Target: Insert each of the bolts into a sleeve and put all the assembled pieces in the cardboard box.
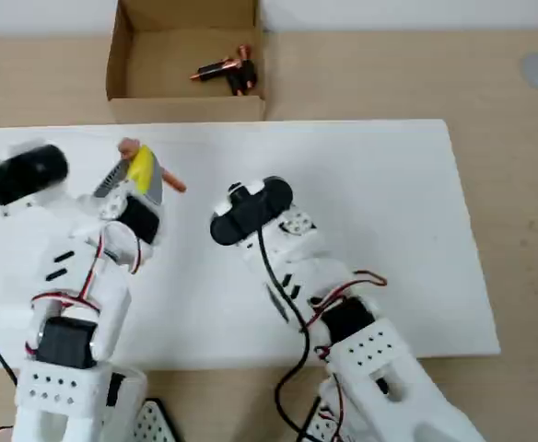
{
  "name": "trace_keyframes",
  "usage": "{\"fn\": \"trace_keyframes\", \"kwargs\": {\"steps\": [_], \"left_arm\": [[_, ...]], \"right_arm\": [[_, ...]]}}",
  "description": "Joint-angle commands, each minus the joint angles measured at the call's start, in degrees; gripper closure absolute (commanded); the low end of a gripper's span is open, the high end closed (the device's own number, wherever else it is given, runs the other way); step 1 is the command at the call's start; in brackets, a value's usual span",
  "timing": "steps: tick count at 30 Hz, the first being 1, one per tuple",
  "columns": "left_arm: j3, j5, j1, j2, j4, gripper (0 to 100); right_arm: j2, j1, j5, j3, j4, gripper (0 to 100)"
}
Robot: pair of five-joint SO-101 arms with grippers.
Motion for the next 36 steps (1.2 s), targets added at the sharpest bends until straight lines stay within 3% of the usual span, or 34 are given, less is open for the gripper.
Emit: {"fn": "trace_keyframes", "kwargs": {"steps": [1,13,25,30,36], "left_arm": [[-4.7,0.4,0.8,-0.7,-1.1,99],[-4.8,0.4,12.8,-0.7,-1.1,99],[-4.9,0.2,11.2,-1.2,-1.1,99],[-6.9,0.2,6.4,-1.2,-1.1,99],[-10.4,0.1,6.1,-1.2,1.0,99]], "right_arm": [[-1.8,-0.8,-2.2,-0.1,-1.7,98.8],[-1.8,-1.5,-2.2,0.1,-1.6,98.8],[-1.9,-1.1,-2.2,0.6,-2.5,98.8],[-1.9,-1.0,-0.9,9.1,-18.7,98.8],[-1.8,-0.7,5.5,17.1,-36.1,98.8]]}}
